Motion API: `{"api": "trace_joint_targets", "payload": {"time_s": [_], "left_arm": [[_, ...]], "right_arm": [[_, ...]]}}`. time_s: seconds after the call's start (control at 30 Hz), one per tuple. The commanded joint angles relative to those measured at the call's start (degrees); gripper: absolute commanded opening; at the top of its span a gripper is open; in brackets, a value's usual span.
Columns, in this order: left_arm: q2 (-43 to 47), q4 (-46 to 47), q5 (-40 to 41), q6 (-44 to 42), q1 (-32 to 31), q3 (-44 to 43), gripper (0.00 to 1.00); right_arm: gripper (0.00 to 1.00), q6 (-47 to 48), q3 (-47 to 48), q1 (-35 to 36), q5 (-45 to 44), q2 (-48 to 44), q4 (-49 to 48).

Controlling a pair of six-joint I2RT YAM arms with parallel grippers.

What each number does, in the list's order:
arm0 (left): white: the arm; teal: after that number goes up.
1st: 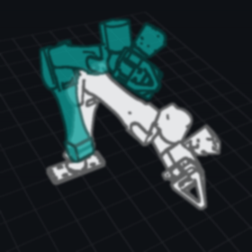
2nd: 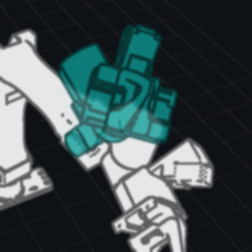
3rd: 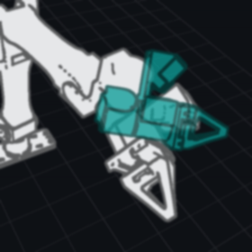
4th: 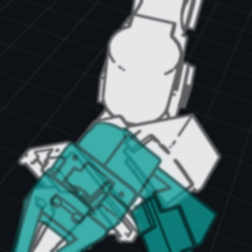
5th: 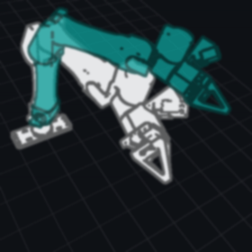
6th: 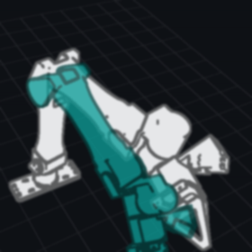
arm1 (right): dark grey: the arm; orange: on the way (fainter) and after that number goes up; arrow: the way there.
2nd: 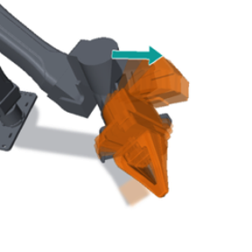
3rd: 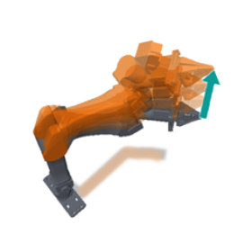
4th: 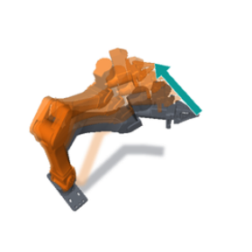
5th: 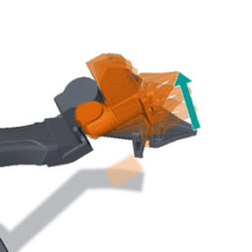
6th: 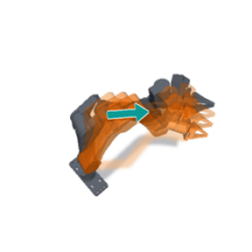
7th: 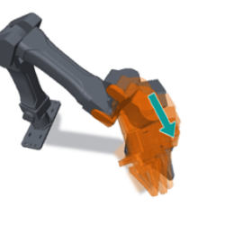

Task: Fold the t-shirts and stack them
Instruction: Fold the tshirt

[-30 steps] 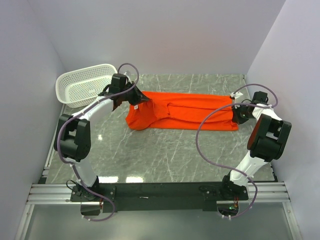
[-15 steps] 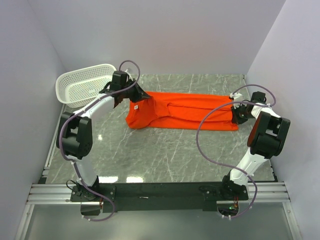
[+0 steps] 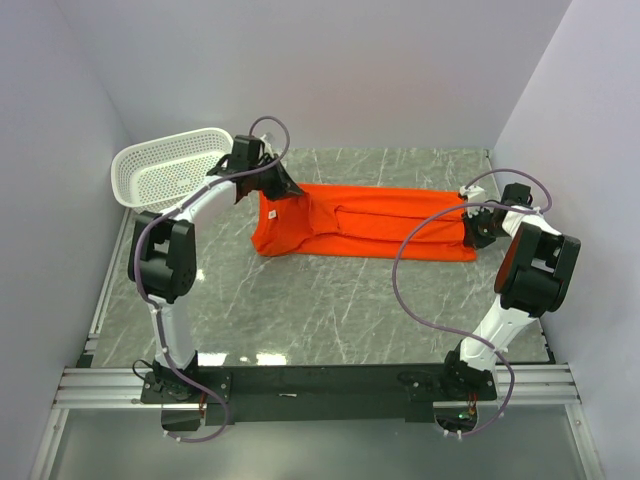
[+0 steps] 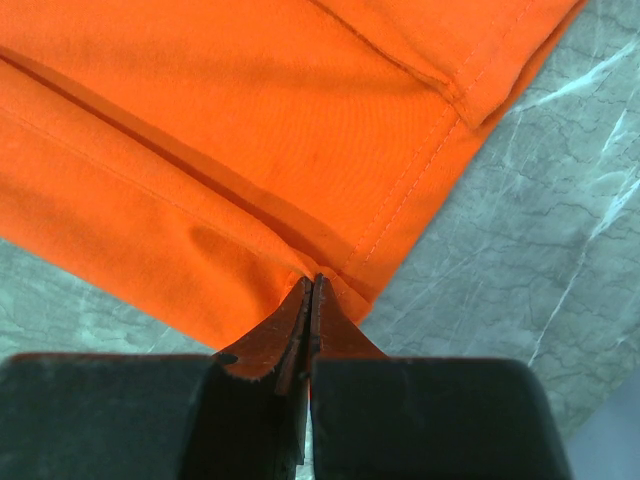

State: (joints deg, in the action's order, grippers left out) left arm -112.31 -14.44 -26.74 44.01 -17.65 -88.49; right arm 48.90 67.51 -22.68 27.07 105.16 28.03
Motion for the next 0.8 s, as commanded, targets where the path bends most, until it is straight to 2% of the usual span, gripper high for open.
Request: {"api": "trace_joint_targets", "payload": {"time_s": [0.0,0.43,0.77], "left_arm": [[-0.6,-1.0,-1.7,-3.6,0.2,-4.2,0.00],[-5.6,-5.1,-3.4,-7.4,0.7,-11.7,0.00],[-7.7,-6.4,-4.1,-8.0,1.0,-13.9,0.01]], "right_arm": [[0.00,-0.4,2.6,0.4,-0.2,0.3,-1.2],[0.00,-0.5,2.5,0.4,-0.4,0.5,-1.4],[0.00,-0.8,2.8,0.4,0.0,0.6,-1.6]]}}
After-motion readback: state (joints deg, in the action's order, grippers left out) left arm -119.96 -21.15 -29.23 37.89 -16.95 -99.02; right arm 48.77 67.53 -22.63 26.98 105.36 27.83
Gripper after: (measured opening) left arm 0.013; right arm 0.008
